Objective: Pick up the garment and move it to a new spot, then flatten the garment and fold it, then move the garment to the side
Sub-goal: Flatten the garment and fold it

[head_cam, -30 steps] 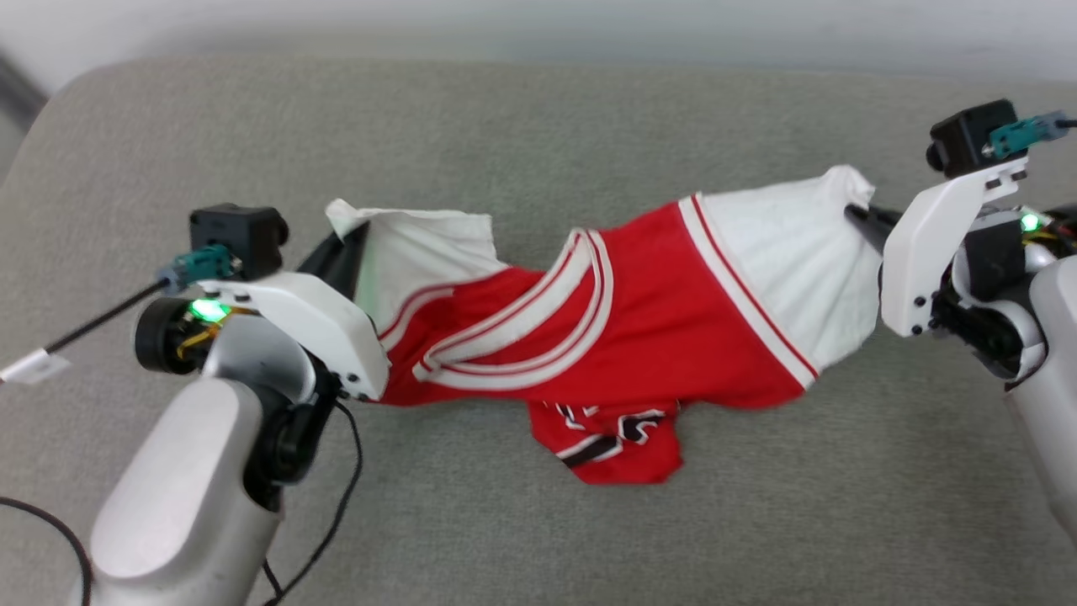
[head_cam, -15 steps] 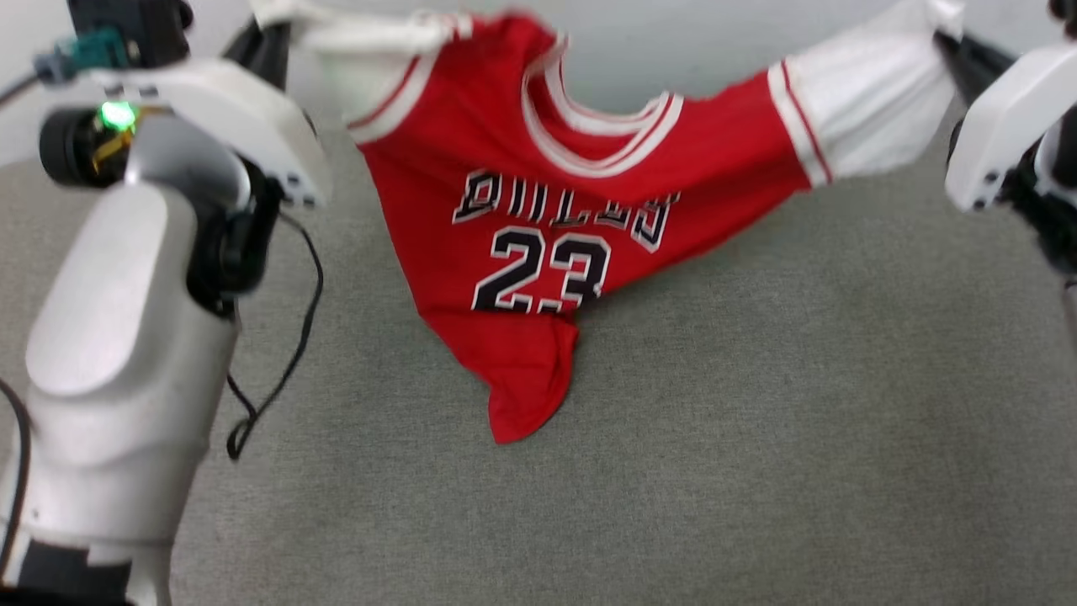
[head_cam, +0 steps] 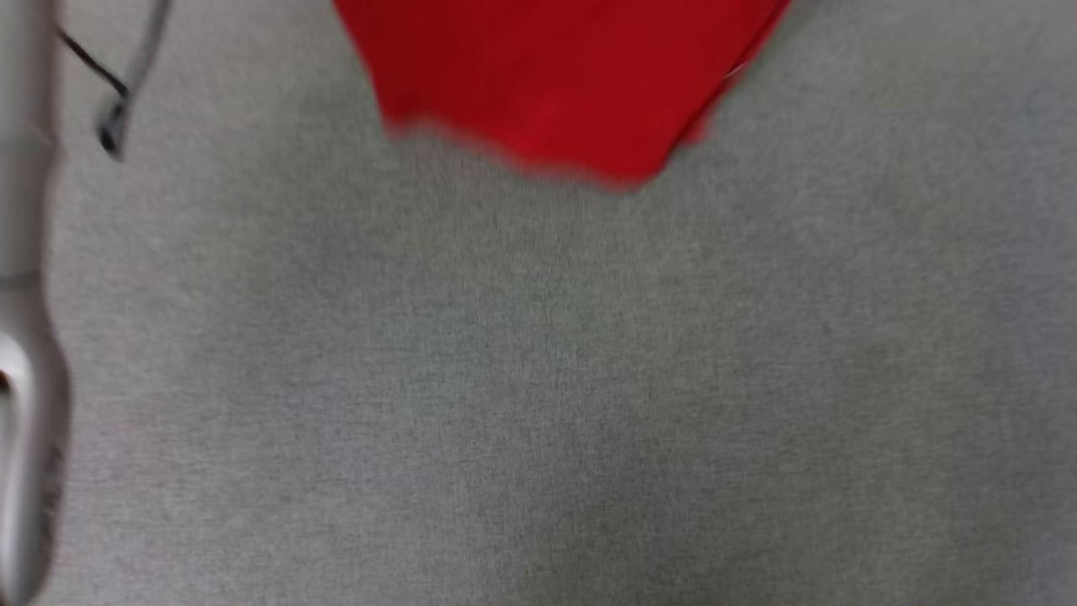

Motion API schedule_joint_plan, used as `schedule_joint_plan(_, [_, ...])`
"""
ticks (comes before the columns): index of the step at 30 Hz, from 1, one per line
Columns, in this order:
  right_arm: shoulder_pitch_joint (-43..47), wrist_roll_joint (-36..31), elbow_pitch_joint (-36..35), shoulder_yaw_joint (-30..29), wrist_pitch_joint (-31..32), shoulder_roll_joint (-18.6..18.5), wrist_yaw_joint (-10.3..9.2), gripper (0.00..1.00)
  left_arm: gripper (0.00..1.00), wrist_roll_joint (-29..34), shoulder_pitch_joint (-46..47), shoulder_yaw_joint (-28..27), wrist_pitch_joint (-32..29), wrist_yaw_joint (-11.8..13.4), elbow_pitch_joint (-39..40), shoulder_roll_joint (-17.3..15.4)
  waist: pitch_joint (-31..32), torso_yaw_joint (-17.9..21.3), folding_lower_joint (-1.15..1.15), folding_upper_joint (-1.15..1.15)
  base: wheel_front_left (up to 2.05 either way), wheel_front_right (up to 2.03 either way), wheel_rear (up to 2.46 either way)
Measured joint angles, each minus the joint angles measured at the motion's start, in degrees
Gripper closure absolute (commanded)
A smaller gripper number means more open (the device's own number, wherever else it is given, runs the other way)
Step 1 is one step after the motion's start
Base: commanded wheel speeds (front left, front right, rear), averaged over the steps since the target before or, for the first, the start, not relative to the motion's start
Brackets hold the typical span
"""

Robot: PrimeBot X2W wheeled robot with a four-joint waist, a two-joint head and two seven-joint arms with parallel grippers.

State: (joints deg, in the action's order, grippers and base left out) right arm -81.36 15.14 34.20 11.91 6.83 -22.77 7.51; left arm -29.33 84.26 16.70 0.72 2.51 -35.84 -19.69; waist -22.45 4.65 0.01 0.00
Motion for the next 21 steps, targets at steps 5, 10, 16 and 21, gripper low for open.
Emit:
schedule_joint_plan(5, [-9.6,-1.4,0.9,1.6,-3.4,-0.5,-0.01,1.00,1.00,0.5,9.0,-1.5,3.8,-0.3,-1.6,-0.9,-5.2,-0.1,0.00,0.00,0.00,0.00,0.00])
schedule_joint_plan(10, [-15.8,-1.0,2.3,4.1,-5.5,-0.8,0.00,1.00,1.00,0.9,12.5,-1.4,5.1,-1.0,-3.6,-1.6,-9.5,-0.2,0.01,0.00,0.00,0.00,0.00])
schedule_joint_plan(16, [-17.3,0.6,6.1,7.9,-7.1,-0.1,0.00,1.00,1.00,0.4,12.6,-1.3,7.2,-2.0,-7.7,-1.4,-13.7,-0.7,0.01,0.00,0.00,0.00,0.00])
schedule_joint_plan(21, [-15.2,3.7,13.1,10.3,-8.9,1.6,0.00,1.00,1.00,-1.7,9.6,-1.6,10.1,-4.0,-14.5,0.6,-16.6,-1.6,0.01,0.00,0.00,0.00,0.00])
